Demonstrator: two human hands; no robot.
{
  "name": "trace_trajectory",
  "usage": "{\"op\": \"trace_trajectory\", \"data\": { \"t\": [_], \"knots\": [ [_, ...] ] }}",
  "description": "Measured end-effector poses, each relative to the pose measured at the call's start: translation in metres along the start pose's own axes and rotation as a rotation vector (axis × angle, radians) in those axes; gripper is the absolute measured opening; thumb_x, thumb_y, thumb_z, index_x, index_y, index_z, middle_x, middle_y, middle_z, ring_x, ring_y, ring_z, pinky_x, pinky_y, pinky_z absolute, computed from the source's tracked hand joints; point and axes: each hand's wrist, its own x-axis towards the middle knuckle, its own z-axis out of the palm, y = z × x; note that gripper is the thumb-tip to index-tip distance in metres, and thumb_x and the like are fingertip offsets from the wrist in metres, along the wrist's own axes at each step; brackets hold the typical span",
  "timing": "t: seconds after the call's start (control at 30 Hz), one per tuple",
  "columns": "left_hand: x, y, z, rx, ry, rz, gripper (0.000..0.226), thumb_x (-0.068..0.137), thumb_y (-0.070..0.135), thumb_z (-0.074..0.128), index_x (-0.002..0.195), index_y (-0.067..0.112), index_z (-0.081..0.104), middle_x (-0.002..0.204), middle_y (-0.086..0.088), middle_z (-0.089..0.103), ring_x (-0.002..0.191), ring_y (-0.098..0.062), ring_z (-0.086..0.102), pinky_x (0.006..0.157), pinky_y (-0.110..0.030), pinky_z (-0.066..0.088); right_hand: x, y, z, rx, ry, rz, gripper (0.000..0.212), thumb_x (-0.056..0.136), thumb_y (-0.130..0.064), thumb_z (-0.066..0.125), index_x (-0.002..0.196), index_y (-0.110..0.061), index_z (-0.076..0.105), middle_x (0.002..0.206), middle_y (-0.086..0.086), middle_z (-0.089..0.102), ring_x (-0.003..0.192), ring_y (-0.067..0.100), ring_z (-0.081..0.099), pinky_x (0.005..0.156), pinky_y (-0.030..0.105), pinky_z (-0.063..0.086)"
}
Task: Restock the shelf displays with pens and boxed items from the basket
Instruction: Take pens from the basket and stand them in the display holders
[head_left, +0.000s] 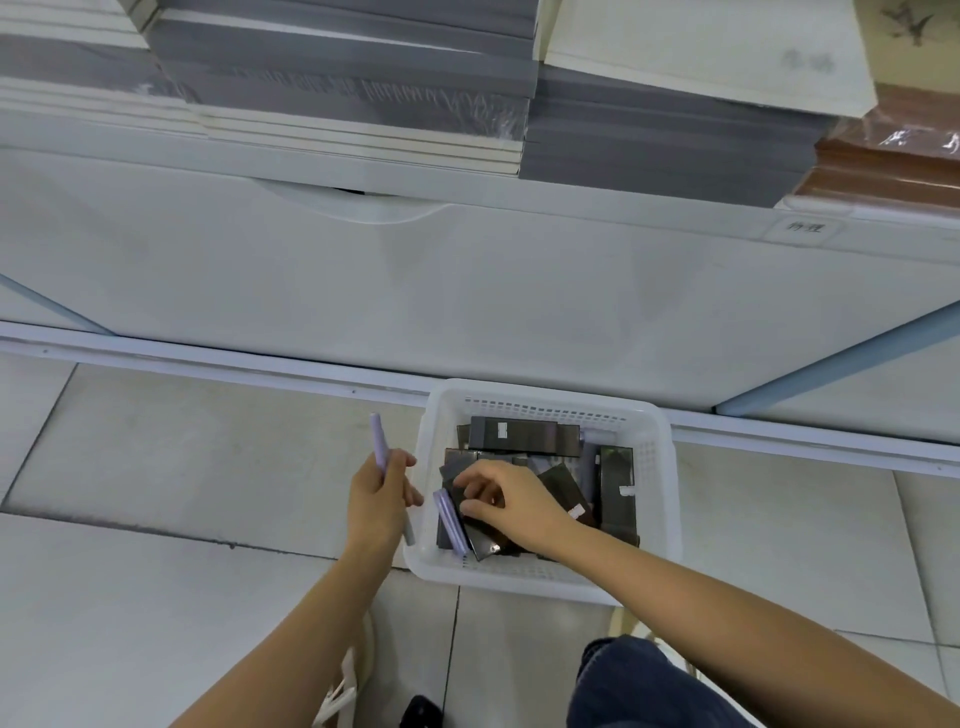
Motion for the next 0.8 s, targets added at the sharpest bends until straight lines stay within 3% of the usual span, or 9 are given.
{"op": "trace_trajectory", "data": {
  "t": [0.17, 0.23, 0.33, 0.43, 0.57, 0.67, 0.8],
  "knots": [
    [0.000, -0.018, -0.013, 0.080, -0.032, -0.018, 0.024, 0.101, 0.019, 0.045, 0.087, 0.010, 0.061, 0.049, 0.002, 0.050, 0.055, -0.021, 0.053, 0.074, -0.049, 0.052, 0.023, 0.007, 0.025, -0.399, -0.085, -0.004, 0.073, 0.082, -0.040, 0.071, 0.144, -0.024, 0.037, 0.128, 0.001, 0.040, 0.106, 0.018, 0.052, 0.085, 0.029, 0.048],
    [-0.001, -0.021, -0.011, 0.128, -0.051, 0.004, 0.024, 0.101, 0.021, 0.045, 0.086, 0.012, 0.061, 0.051, 0.003, 0.051, 0.056, -0.019, 0.053, 0.072, -0.047, 0.052, 0.027, 0.008, 0.035, -0.466, -0.064, -0.022, 0.076, 0.079, -0.041, 0.074, 0.142, -0.023, 0.036, 0.128, 0.002, 0.039, 0.109, 0.020, 0.050, 0.085, 0.030, 0.048],
    [0.000, -0.023, -0.011, 0.182, -0.063, 0.036, 0.025, 0.102, 0.025, 0.043, 0.087, 0.015, 0.061, 0.054, 0.002, 0.053, 0.058, -0.018, 0.055, 0.070, -0.040, 0.051, 0.027, 0.010, 0.040, -0.445, -0.034, -0.058, 0.063, 0.076, -0.038, 0.076, 0.129, -0.021, 0.045, 0.120, 0.002, 0.040, 0.101, 0.019, 0.049, 0.080, 0.029, 0.048],
    [0.002, -0.023, -0.012, 0.210, -0.056, 0.057, 0.025, 0.103, 0.027, 0.042, 0.089, 0.017, 0.060, 0.055, 0.002, 0.055, 0.059, -0.018, 0.058, 0.068, -0.035, 0.051, 0.026, 0.012, 0.037, -0.337, -0.042, -0.052, 0.051, 0.076, -0.033, 0.077, 0.118, -0.020, 0.050, 0.115, 0.000, 0.045, 0.096, 0.016, 0.050, 0.080, 0.026, 0.046],
    [-0.001, -0.017, -0.012, 0.296, -0.098, 0.091, 0.026, 0.103, 0.029, 0.040, 0.089, 0.017, 0.058, 0.059, -0.001, 0.056, 0.060, -0.017, 0.057, 0.062, -0.027, 0.047, 0.021, 0.006, 0.020, 0.020, -0.054, 0.022, 0.030, 0.084, -0.020, 0.073, 0.106, -0.019, 0.052, 0.097, -0.003, 0.060, 0.081, 0.011, 0.059, 0.079, 0.026, 0.052],
    [-0.003, 0.002, -0.010, 0.253, -0.170, 0.130, 0.026, 0.103, 0.027, 0.041, 0.086, 0.015, 0.058, 0.060, -0.001, 0.051, 0.059, -0.015, 0.050, 0.060, -0.028, 0.047, 0.015, -0.008, -0.009, 0.245, 0.065, 0.035, 0.028, 0.086, -0.020, 0.071, 0.106, -0.019, 0.051, 0.094, -0.002, 0.067, 0.082, 0.007, 0.066, 0.075, 0.019, 0.054],
    [-0.017, 0.052, 0.001, 0.098, -0.406, 0.188, 0.030, 0.094, 0.035, 0.061, 0.075, 0.011, 0.062, 0.055, 0.006, 0.043, 0.050, -0.009, 0.039, 0.048, -0.019, 0.038, 0.000, -0.047, -0.066, 0.433, 0.227, -0.042, 0.033, 0.086, -0.017, 0.072, 0.114, -0.022, 0.055, 0.088, 0.004, 0.069, 0.077, 0.011, 0.069, 0.072, 0.022, 0.057]
  ]
}}
